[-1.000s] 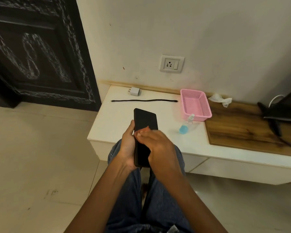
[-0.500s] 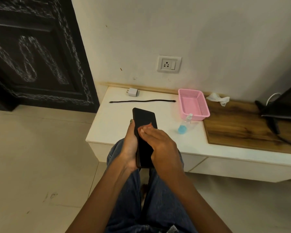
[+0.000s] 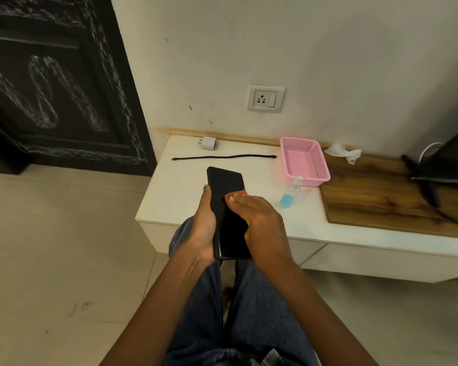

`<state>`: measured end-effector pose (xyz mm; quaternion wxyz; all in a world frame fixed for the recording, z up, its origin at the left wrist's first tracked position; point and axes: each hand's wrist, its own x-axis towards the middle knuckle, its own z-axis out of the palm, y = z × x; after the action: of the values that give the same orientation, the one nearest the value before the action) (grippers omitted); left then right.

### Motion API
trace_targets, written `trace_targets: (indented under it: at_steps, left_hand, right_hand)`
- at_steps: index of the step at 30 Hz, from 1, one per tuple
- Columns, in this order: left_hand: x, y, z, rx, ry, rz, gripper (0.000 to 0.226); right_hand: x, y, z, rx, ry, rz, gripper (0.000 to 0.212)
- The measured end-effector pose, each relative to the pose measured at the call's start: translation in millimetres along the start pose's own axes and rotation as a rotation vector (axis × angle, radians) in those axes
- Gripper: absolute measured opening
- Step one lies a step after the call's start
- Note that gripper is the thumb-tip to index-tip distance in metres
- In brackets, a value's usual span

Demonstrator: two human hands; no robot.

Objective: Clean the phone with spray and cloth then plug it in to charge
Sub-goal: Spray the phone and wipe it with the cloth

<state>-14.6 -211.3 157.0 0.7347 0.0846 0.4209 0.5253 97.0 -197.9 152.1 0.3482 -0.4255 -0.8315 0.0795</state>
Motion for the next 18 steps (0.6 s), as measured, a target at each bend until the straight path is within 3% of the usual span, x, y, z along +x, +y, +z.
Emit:
trace_targets:
  at_steps: [5, 9, 14, 18]
  left_hand:
    - [4, 3, -12, 0.043, 0.072, 0.010, 0.082]
    - [4, 1, -11, 0.048, 0.076, 0.013, 0.079]
    - [1, -1, -2, 0.093, 0.051, 0.009, 0.065]
    - [0, 3, -3, 0.068, 0.038, 0.047, 0.064]
  right_hand:
    - [-32, 0, 1, 0.042, -0.009, -0.086, 0.035]
    - [-33, 2, -7, 0.005, -0.020, -0.119, 0.025]
    - [-3, 14, -16, 0.021, -0.052, 0.020, 0.046]
    - [-13, 13, -10, 0.035, -0.037, -0.001, 0.046]
